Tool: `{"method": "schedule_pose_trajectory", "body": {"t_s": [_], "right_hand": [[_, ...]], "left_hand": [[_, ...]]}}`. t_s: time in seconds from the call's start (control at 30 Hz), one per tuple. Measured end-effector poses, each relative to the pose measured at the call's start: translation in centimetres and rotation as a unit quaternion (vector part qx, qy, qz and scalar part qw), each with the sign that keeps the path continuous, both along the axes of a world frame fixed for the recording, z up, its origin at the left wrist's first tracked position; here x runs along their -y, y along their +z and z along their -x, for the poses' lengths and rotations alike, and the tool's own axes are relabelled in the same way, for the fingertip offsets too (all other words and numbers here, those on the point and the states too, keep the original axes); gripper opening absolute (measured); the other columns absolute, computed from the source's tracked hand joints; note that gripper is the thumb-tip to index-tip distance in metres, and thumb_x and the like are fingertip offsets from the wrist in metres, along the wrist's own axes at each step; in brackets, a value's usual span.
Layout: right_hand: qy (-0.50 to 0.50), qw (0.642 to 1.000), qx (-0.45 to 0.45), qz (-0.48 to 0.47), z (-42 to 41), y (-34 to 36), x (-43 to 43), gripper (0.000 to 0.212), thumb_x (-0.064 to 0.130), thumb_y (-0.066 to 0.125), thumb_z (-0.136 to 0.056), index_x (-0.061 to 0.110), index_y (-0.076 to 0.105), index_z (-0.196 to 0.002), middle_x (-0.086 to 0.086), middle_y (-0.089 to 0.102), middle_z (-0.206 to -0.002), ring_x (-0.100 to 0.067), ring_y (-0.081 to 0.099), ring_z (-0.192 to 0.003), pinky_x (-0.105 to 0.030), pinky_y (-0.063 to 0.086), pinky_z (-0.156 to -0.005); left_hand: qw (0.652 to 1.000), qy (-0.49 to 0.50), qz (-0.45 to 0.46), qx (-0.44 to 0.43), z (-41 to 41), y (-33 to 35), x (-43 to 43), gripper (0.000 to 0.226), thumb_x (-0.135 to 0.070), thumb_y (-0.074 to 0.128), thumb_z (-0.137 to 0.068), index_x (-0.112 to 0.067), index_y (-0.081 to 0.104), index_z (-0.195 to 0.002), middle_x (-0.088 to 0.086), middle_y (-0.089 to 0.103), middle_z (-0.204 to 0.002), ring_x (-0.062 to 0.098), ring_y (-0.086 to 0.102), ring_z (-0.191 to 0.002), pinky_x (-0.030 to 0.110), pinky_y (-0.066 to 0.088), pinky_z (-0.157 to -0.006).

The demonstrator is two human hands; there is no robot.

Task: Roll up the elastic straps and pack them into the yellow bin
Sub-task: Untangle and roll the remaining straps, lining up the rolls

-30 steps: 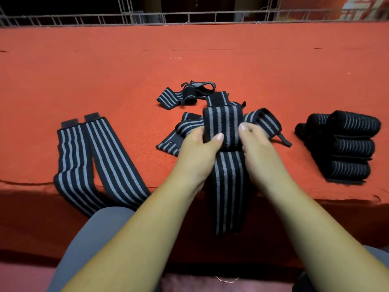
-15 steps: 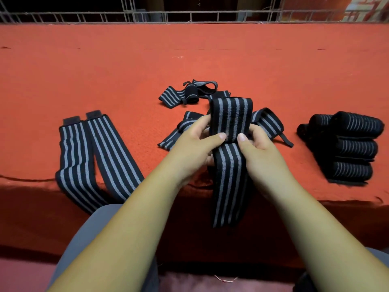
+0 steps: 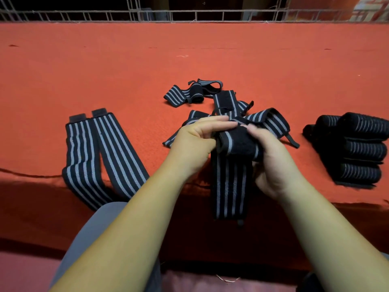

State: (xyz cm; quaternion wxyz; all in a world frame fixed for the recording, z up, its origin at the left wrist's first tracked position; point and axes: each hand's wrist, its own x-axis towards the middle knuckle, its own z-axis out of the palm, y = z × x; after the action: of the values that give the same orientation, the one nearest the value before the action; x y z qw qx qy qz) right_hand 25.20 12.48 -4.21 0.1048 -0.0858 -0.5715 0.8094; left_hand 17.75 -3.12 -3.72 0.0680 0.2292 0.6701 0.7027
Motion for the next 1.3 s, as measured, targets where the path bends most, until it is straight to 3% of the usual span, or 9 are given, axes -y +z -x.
{"method": "schedule_pose_trajectory", "body": {"t_s": [0.13, 0.23, 0.43, 0.57, 0.7, 0.83, 1.03, 1.2, 1.3], "right_hand": [[-0.023, 0.998, -0.041, -0.049, 0.3, -0.3, -0.4, 0.045, 0.002, 0.045, -0.103, 0.007, 0.069, -0.141, -0.020, 0.071, -0.140, -0.042, 0.061, -0.139, -0.062, 0.040, -0.124], [-0.044, 0.996, -0.053, -0.050, 0.5, -0.7, -1.0, 0.049, -0.003, 0.045, -0.099, 0.002, 0.062, -0.145, -0.024, 0.069, -0.141, -0.045, 0.059, -0.139, -0.060, 0.042, -0.121], [-0.083, 0.987, -0.049, -0.128, 0.1, -0.5, -1.1, 0.069, 0.010, 0.057, -0.091, 0.015, 0.049, -0.160, -0.003, 0.072, -0.143, -0.021, 0.066, -0.135, -0.048, 0.048, -0.119], [-0.088, 0.979, -0.052, -0.178, -0.2, -0.5, -0.9, 0.073, 0.002, 0.054, -0.102, 0.023, 0.034, -0.168, 0.009, 0.065, -0.149, -0.006, 0.063, -0.136, -0.043, 0.046, -0.123], [-0.076, 0.977, -0.060, -0.192, -0.3, -0.6, -0.7, 0.074, -0.006, 0.051, -0.106, 0.036, 0.032, -0.164, 0.017, 0.064, -0.146, -0.001, 0.062, -0.136, -0.038, 0.046, -0.122], [-0.052, 0.971, -0.054, -0.225, 0.0, -0.5, -1.0, 0.077, 0.013, 0.062, -0.106, 0.038, 0.028, -0.170, 0.012, 0.060, -0.155, -0.002, 0.061, -0.138, -0.040, 0.047, -0.121], [-0.058, 0.953, 0.051, -0.293, 0.5, -0.8, -0.8, 0.064, 0.073, 0.065, -0.093, 0.036, 0.061, -0.145, 0.010, 0.079, -0.121, -0.004, 0.074, -0.113, -0.046, 0.054, -0.110], [-0.030, 0.936, 0.086, -0.339, -0.3, 0.0, -0.5, 0.048, 0.064, 0.049, -0.108, 0.028, 0.080, -0.112, 0.012, 0.083, -0.104, -0.009, 0.077, -0.104, -0.040, 0.057, -0.098], [-0.038, 0.979, 0.071, -0.188, -0.1, -0.1, -0.2, 0.047, 0.051, 0.047, -0.114, 0.017, 0.080, -0.116, 0.000, 0.084, -0.109, -0.022, 0.079, -0.109, -0.045, 0.058, -0.103]], "left_hand": [[1.000, 0.006, 0.005, 0.018, 0.2, 0.2, 0.2, 0.057, 0.014, 0.060, -0.098, -0.018, 0.069, -0.144, -0.002, 0.076, -0.135, 0.013, 0.070, -0.129, 0.039, 0.052, -0.115], [0.997, 0.006, -0.004, 0.071, -0.4, 0.6, 0.2, 0.041, 0.002, 0.050, -0.109, -0.019, 0.070, -0.136, -0.009, 0.081, -0.099, 0.006, 0.073, -0.095, 0.032, 0.054, -0.107], [0.989, -0.069, -0.026, 0.127, -1.7, 1.0, -0.5, 0.043, -0.023, 0.049, -0.117, -0.012, 0.054, -0.157, 0.002, 0.073, -0.141, 0.015, 0.069, -0.131, 0.041, 0.048, -0.121], [0.985, -0.082, -0.029, 0.147, -2.1, 1.2, -0.4, 0.051, -0.016, 0.058, -0.112, -0.023, 0.048, -0.161, -0.007, 0.075, -0.137, 0.010, 0.070, -0.128, 0.039, 0.047, -0.122], [0.984, -0.133, 0.022, 0.118, -1.8, 0.6, 0.2, 0.066, -0.011, 0.062, -0.109, -0.039, 0.040, -0.165, -0.004, 0.074, -0.139, 0.022, 0.068, -0.133, 0.057, 0.049, -0.118], [0.982, -0.118, -0.007, 0.146, -1.3, 0.1, 0.3, 0.073, -0.003, 0.060, -0.109, -0.042, 0.036, -0.166, -0.006, 0.076, -0.134, 0.022, 0.074, -0.124, 0.056, 0.057, -0.107], [0.975, -0.061, -0.106, 0.183, -0.4, -0.2, 0.4, 0.039, 0.005, 0.059, -0.105, -0.011, 0.067, -0.139, 0.008, 0.078, -0.129, 0.030, 0.076, -0.118, 0.044, 0.062, -0.094], [0.975, 0.038, -0.160, 0.147, -0.4, -0.4, -0.6, 0.055, 0.020, 0.059, -0.096, -0.023, 0.066, -0.130, 0.005, 0.078, -0.122, 0.025, 0.075, -0.115, 0.046, 0.062, -0.100], [0.984, 0.040, -0.144, 0.096, -0.4, -0.5, -1.0, 0.057, 0.025, 0.060, -0.090, -0.021, 0.069, -0.122, 0.009, 0.074, -0.120, 0.021, 0.073, -0.106, 0.034, 0.062, -0.087]]}}
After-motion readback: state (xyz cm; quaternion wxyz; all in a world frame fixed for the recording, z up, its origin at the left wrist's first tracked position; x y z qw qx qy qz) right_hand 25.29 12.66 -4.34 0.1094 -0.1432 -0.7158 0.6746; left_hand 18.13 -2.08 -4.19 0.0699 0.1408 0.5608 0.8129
